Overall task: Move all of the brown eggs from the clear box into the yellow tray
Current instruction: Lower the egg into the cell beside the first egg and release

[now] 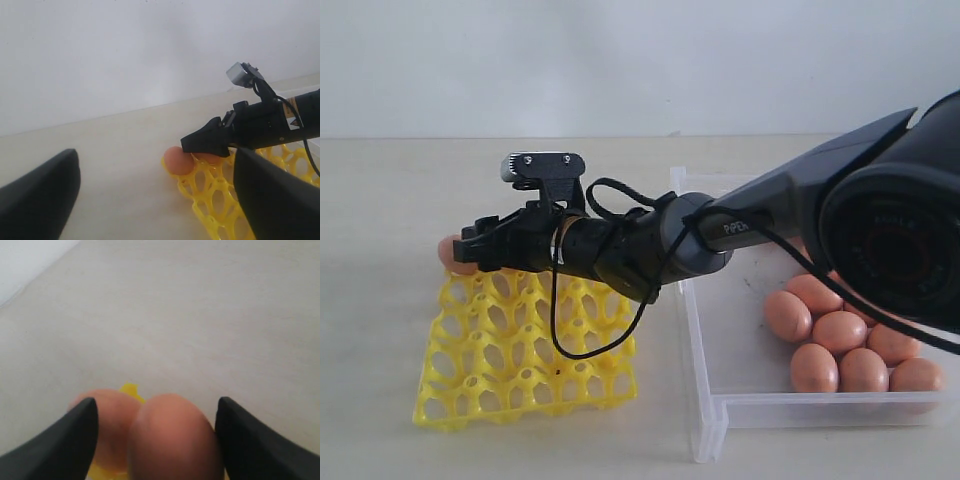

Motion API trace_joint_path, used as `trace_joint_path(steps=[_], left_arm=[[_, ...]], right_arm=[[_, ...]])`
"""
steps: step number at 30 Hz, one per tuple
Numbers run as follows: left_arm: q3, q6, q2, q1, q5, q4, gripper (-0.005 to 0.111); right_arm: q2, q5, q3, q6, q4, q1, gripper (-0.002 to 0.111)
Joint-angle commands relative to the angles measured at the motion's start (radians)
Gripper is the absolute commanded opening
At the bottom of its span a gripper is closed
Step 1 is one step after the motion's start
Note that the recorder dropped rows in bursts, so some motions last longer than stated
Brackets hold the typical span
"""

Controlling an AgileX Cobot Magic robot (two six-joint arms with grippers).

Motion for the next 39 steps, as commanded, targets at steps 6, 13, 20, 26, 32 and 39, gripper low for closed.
trace_joint_path(steps=[6, 13, 20, 26, 32, 39], left_arm=[[0.004, -0.008, -0.004, -0.007, 0.000, -0.007, 0.078], [0.004, -0.008, -0.004, -0.007, 0.000, -0.007, 0.078], [0.004, -0.008, -0.004, -0.007, 0.000, -0.007, 0.078], [0.004, -0.008, -0.004, -0.007, 0.000, -0.007, 0.078], [0.004, -0.008, -0.004, -0.007, 0.000, -0.007, 0.078], [0.004, -0.008, -0.004, -0.007, 0.000, -0.007, 0.078]], right_arm=[[-0.041, 0.019, -0.002, -0.088, 0.021, -0.001, 0.066], [-0.078, 0.227, -0.002, -0.151, 0.127, -0.001, 0.066], [-0.124, 0.234, 0.000, -0.245, 0.127, -0.001, 0.047], [-0.158, 0.318, 0.000, -0.272, 0.122, 0.003, 0.004], [-0.170, 0.419, 0.002, -0.387, 0.111, 0.036, 0.000], [-0.267, 0.379, 0.090, -0.441, 0.122, 0.038, 0.000]])
